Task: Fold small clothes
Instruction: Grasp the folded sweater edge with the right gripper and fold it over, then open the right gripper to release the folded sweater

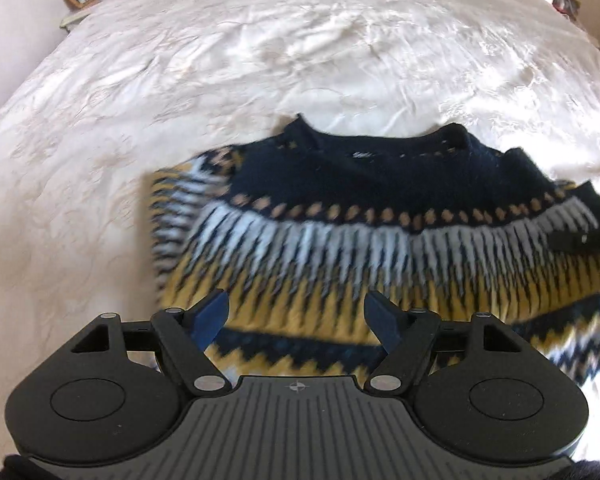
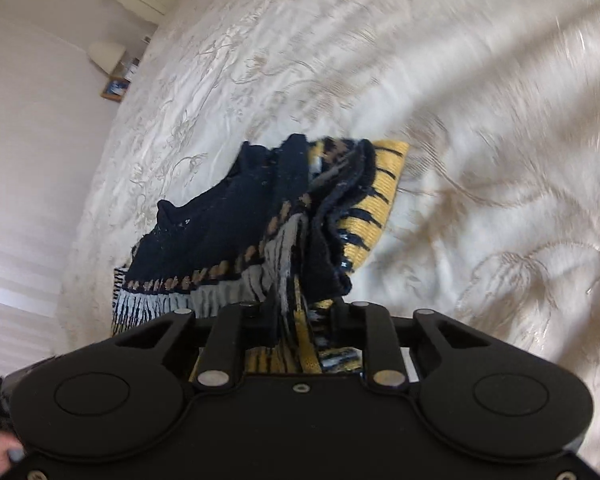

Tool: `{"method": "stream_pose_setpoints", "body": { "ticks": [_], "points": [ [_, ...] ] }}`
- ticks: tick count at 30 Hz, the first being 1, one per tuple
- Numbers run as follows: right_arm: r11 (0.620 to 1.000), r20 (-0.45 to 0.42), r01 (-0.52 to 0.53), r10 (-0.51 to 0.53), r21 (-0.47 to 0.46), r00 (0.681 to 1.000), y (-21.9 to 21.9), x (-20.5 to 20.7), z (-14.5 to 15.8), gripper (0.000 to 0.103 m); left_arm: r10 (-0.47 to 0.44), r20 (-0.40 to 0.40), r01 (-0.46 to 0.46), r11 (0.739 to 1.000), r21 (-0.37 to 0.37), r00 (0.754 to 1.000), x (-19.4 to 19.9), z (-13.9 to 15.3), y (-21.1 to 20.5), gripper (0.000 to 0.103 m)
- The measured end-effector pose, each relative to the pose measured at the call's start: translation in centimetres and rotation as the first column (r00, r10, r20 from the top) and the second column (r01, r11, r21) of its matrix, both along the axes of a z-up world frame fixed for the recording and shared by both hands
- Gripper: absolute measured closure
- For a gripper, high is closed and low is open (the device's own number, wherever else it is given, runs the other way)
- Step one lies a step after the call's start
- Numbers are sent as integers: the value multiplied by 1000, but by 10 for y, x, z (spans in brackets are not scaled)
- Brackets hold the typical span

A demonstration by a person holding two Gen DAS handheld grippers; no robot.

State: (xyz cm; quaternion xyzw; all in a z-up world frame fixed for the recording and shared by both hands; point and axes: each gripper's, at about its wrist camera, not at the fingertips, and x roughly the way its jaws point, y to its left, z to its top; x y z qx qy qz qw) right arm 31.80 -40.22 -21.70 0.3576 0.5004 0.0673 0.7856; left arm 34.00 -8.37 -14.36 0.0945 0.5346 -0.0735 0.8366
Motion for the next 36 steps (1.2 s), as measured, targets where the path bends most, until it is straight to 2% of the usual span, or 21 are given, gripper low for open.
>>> {"method": "stream_pose_setpoints", "body": {
  "ticks": [8, 13, 18, 23, 31, 33, 36],
  "points": [
    [983, -15, 12, -15, -181, 1000, 66, 15, 70, 72, -7, -27, 4, 994, -108, 1000, -8, -5, 63, 29],
    [958, -34, -23, 14, -284, 999, 134, 32, 92, 72, -62, 9, 63, 993, -100, 998, -6, 0, 102, 30],
    [938, -62, -79, 62, -337, 996, 209, 56, 83, 73, -92, 21, 93, 991, -99, 996, 2, 3, 147, 30],
    [924, -96, -120, 91, -362, 991, 269, 76, 66, 73, -75, 11, 76, 992, -101, 997, 11, 2, 190, 30],
    [877, -159, -145, 80, -458, 984, 312, 91, 53, 73, -32, -9, 31, 991, -128, 999, 18, -1, 239, 30],
    [861, -176, -159, 83, -482, 981, 322, 94, 52, 69, -13, -21, 10, 989, -149, 1000, 20, -3, 247, 30],
    [845, -158, -185, 121, -501, 980, 336, 98, 54, 53, 0, -37, -6, 986, -165, 999, 24, -6, 251, 30]
  ]
}}
